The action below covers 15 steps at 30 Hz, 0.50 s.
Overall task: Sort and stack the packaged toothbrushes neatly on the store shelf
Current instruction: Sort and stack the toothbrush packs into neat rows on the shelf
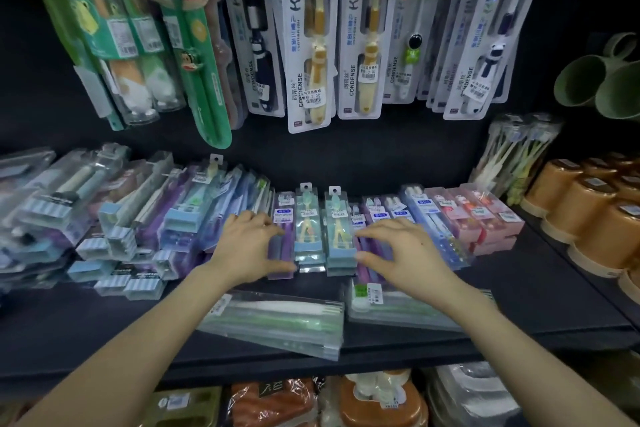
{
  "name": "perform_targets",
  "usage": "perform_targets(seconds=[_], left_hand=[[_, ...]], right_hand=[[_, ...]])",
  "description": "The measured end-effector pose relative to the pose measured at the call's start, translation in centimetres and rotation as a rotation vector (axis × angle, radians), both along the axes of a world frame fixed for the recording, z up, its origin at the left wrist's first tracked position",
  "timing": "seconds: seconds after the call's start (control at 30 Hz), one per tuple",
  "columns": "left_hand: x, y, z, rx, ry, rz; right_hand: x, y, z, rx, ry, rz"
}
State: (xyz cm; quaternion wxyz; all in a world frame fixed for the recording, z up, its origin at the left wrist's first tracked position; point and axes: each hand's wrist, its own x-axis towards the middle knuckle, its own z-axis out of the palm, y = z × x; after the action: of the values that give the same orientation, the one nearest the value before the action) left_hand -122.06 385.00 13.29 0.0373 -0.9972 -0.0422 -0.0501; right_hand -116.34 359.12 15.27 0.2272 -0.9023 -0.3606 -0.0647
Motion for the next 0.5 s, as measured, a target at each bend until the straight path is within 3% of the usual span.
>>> perform_targets(seconds=[0.23,0.4,0.5], left_hand=[[1.0,-0.2,-0.5,0.158,0.086,-0.097],[0.8,-0.9,0.0,0.276,0.013,-0.166],[0.0,-1.8,1.1,0.305,-0.033,-0.179]], right_hand=[[1.4,5.2,-2.4,-0.062,0.002,-0.101],[1.9,5.5,-4.1,-0.282,0.061,0.027],[2.0,5.5,-4.4,-0.266,0.089,0.029]])
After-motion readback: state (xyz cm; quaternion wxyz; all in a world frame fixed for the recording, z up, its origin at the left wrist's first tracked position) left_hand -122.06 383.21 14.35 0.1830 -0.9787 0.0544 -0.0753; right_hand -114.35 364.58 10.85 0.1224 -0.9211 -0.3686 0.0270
